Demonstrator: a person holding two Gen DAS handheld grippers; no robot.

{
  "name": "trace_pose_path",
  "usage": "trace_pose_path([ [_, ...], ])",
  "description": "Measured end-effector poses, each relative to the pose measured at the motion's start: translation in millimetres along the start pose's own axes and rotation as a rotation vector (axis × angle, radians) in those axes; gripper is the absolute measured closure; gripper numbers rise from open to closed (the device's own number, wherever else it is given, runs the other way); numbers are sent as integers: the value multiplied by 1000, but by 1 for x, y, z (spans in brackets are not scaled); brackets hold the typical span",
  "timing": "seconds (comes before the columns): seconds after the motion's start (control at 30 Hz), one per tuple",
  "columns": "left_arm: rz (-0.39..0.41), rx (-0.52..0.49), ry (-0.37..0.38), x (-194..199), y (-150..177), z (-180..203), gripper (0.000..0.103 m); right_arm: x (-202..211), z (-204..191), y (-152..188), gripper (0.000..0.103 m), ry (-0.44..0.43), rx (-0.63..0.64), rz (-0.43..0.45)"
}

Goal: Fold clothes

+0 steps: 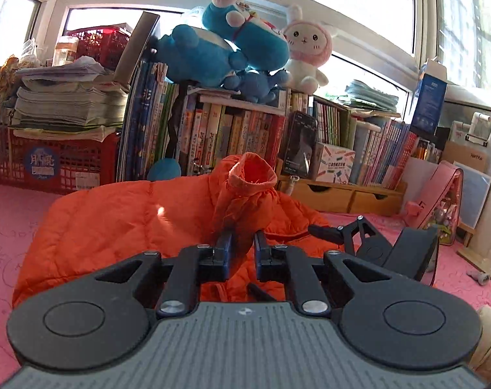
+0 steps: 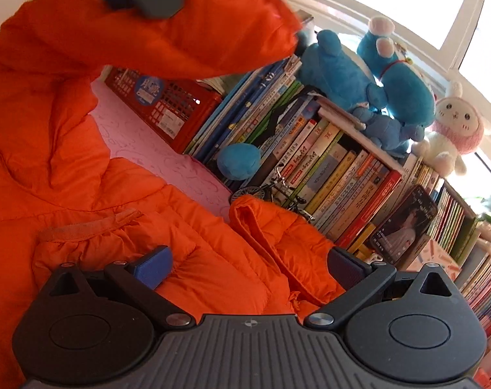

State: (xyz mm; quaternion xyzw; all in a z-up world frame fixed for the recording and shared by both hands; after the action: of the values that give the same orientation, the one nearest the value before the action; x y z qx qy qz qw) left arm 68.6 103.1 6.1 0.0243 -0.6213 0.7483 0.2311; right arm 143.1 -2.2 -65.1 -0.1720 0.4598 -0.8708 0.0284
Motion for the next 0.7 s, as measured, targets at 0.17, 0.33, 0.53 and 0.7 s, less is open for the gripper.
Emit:
trace_pose_path([
  [0.17,-20,6,-54,-6,24,-8,90,5,32,8,0,-97,-197,-77],
  [0.33,-13,-57,-77,-4,30,-1,89,17,70,16,0,-304,-664,-170],
  [0.53,-14,-53,-153,22,42,-27,84,17,31,-25,1,-590,-861,-171],
  [0.7,-34,-40,-223,39,52,-47,80,-18,-21,-41,19,-631,-931,-299],
])
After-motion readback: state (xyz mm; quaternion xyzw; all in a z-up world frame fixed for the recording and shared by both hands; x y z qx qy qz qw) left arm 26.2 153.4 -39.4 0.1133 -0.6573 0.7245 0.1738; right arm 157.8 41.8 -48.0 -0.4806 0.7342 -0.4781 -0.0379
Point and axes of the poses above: each gripper's, at about its wrist camera, not at the fingertips, and x roughly against the way its jaws point, z to its right, y to its underside, the point moved 8 cm from there along -x, roughly the way its jaws point, and after that the axes turned 5 degrees about y, right-handed, at the moved point
